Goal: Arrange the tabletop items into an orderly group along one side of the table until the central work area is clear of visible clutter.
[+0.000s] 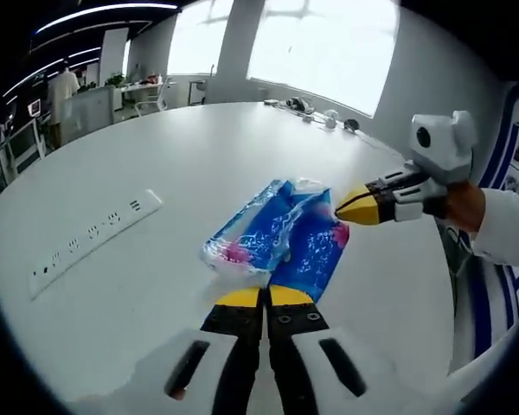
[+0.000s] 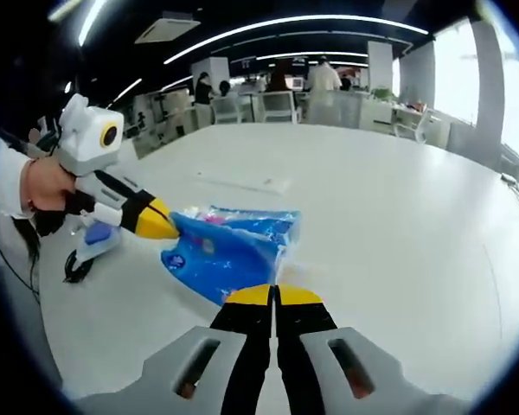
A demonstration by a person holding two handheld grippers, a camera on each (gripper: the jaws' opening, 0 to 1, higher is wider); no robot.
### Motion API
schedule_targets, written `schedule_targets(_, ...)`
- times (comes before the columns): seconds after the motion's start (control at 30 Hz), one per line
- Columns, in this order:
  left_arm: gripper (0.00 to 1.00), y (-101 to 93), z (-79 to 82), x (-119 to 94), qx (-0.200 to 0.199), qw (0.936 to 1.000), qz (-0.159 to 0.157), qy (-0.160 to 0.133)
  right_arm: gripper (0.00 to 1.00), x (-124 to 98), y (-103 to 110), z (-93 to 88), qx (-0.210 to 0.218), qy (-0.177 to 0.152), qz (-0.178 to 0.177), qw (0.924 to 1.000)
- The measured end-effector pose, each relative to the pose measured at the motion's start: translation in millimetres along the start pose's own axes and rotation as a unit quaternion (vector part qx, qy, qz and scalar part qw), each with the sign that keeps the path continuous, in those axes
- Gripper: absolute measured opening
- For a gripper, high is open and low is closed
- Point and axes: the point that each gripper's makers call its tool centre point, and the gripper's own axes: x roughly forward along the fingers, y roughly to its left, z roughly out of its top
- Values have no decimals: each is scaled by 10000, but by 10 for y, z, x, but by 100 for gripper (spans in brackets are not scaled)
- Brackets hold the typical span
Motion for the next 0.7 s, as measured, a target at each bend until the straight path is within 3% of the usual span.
schedule_targets(0.7,0,475,106,235,-325,9991,218,-164,0,481,-205,91,143,-35,28,9999)
